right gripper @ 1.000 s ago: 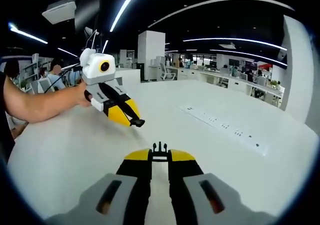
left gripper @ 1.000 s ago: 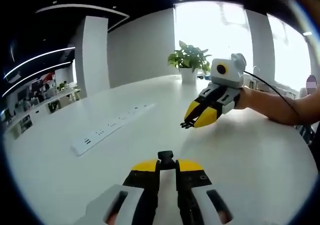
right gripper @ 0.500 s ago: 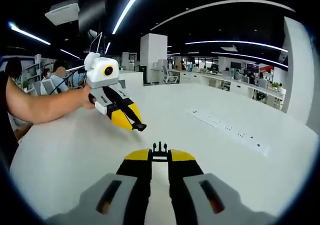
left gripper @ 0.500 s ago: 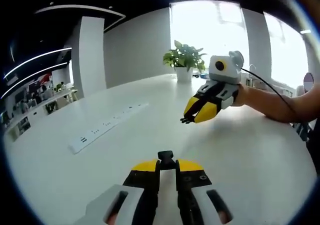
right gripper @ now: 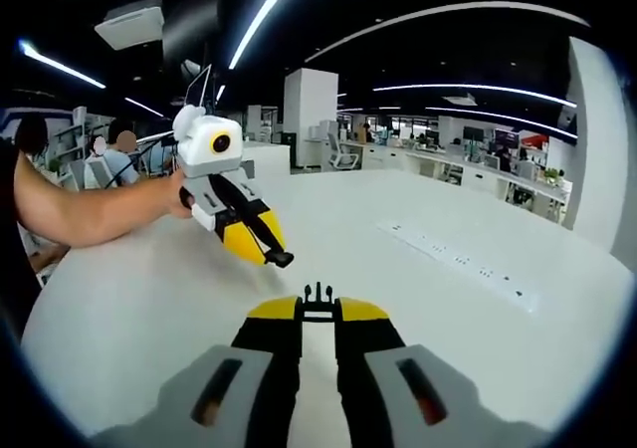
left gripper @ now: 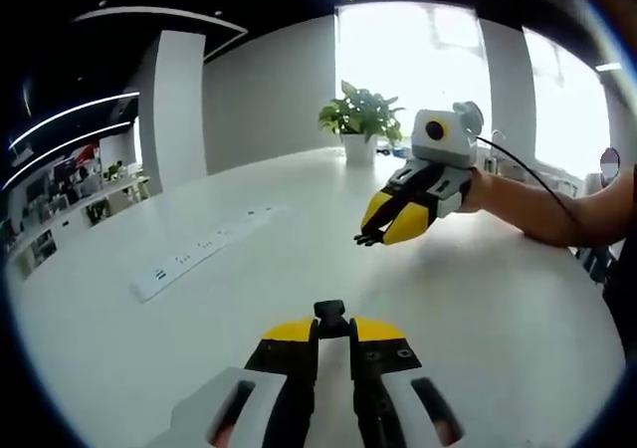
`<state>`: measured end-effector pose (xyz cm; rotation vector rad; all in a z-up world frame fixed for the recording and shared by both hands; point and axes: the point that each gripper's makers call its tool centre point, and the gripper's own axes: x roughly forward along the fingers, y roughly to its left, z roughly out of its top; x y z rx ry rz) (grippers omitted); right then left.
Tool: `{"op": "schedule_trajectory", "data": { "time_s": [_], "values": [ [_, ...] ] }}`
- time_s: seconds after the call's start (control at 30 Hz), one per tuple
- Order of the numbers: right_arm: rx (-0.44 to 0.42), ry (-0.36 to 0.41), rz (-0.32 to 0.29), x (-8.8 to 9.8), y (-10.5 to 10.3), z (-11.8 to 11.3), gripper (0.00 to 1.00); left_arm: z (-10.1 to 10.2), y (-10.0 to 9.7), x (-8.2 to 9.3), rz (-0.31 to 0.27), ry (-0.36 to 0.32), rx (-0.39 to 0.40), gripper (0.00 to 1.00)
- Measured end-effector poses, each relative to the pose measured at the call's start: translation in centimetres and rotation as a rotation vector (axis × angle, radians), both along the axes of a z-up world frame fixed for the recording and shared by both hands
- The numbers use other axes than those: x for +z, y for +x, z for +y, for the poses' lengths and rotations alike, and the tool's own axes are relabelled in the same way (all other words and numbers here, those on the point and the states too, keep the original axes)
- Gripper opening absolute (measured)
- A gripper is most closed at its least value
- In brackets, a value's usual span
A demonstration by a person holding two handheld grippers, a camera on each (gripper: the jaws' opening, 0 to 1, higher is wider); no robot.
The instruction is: Snap the two parts of the plastic buckle together until the buckle closes and remains connected.
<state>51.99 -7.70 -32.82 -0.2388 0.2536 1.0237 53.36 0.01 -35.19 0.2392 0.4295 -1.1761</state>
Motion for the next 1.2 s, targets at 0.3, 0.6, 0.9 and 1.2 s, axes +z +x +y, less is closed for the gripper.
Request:
{"op": "schedule_trajectory", "data": {
  "time_s": [0.3,0.6,0.9,1.2],
  "values": [
    [-0.003,0.011,0.001,0.4,-0.5,0.0,0.11,0.1,-1.2,0.7,-0.017,0.000,0.002,0.10],
    [-0.003,0.023,0.003,0.6,-0.9,0.0,0.11,0.4,-2.0,1.9,-0.028,-0.017,0.008,0.10],
    [0.001,0.026,-0.001,1.1,-1.9,-0.2,0.11,-0.1,-3.4,1.8,-0.023,-0.018,-0.015,0.10],
    [0.009,0.012,0.008,0.6,-2.3,0.0,0.11,-0.3,-3.8,1.9,-0.024,-0.012,-0.033,0.10]
  ]
}}
